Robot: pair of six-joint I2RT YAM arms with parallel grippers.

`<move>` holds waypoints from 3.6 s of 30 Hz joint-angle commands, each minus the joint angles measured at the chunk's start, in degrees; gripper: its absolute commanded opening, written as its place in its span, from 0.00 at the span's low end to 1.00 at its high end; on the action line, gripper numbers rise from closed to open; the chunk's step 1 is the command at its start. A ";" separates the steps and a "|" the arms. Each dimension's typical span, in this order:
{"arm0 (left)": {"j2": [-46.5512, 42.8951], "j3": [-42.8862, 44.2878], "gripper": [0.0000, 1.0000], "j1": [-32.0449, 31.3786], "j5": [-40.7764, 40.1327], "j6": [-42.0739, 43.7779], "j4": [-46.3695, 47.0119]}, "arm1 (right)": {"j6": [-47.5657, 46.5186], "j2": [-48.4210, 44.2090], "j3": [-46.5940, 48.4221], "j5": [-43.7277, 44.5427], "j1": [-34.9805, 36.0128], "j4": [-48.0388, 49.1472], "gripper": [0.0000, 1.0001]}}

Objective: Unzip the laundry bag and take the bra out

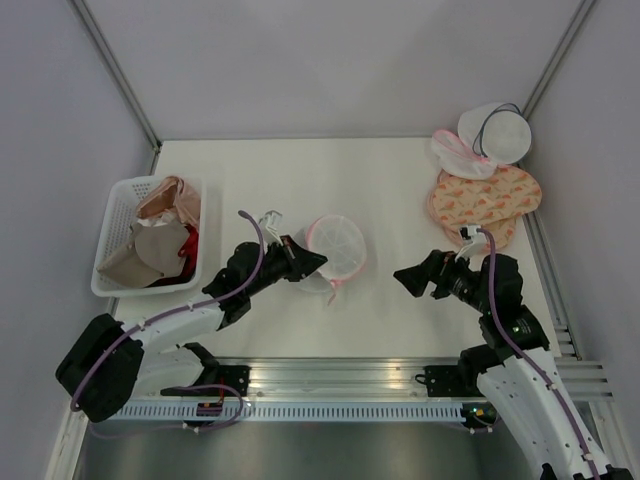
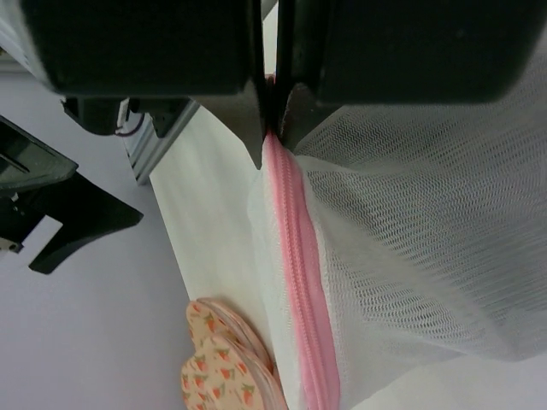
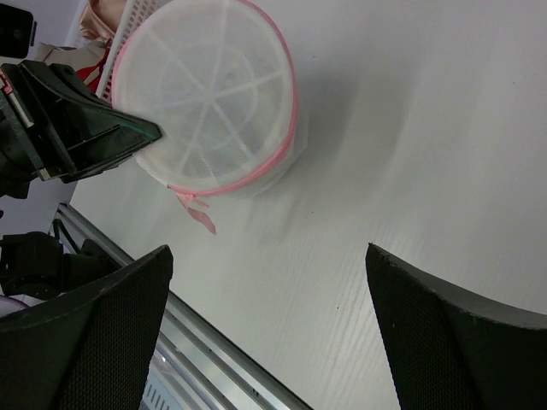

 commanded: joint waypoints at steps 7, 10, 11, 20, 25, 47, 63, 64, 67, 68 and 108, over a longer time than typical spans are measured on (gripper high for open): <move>1.78 2.95 0.02 2.44 11.43 -2.02 10.25 | -0.20 7.52 0.97 -1.22 4.77 9.80 0.98; 2.75 1.81 0.02 3.05 12.66 -3.78 13.75 | -0.20 11.73 1.84 3.96 11.44 12.35 0.98; 3.01 1.55 0.02 3.23 13.36 -4.40 14.82 | -0.38 12.71 2.02 5.38 15.12 12.97 0.98; 3.89 -0.21 0.02 4.72 13.37 -7.04 17.28 | -1.34 21.33 6.76 18.91 29.99 16.58 0.93; 4.16 -2.40 0.02 4.98 11.53 -9.93 19.65 | -1.61 25.98 9.23 25.43 37.12 17.97 0.94; 4.07 -7.60 0.02 5.43 7.21 -20.31 27.22 | 5.42 31.53 6.51 37.37 46.62 25.19 0.64; 7.75 -10.67 0.02 6.74 15.30 -31.63 40.81 | 3.67 29.69 3.87 39.58 46.62 31.43 0.53; 8.54 -11.02 0.02 6.92 16.61 -32.52 42.41 | 3.67 29.25 3.78 39.93 46.62 31.17 0.53; 12.40 -11.38 0.02 7.27 18.90 -36.03 49.61 | 3.32 27.93 3.17 40.81 46.53 31.08 0.49; 13.64 -11.20 0.02 7.27 19.60 -37.44 51.28 | 3.49 27.40 2.99 41.07 46.62 31.08 0.48; 19.11 -9.10 0.02 13.15 33.12 -37.02 55.89 | 4.72 24.94 9.13 43.33 46.62 1.93 0.00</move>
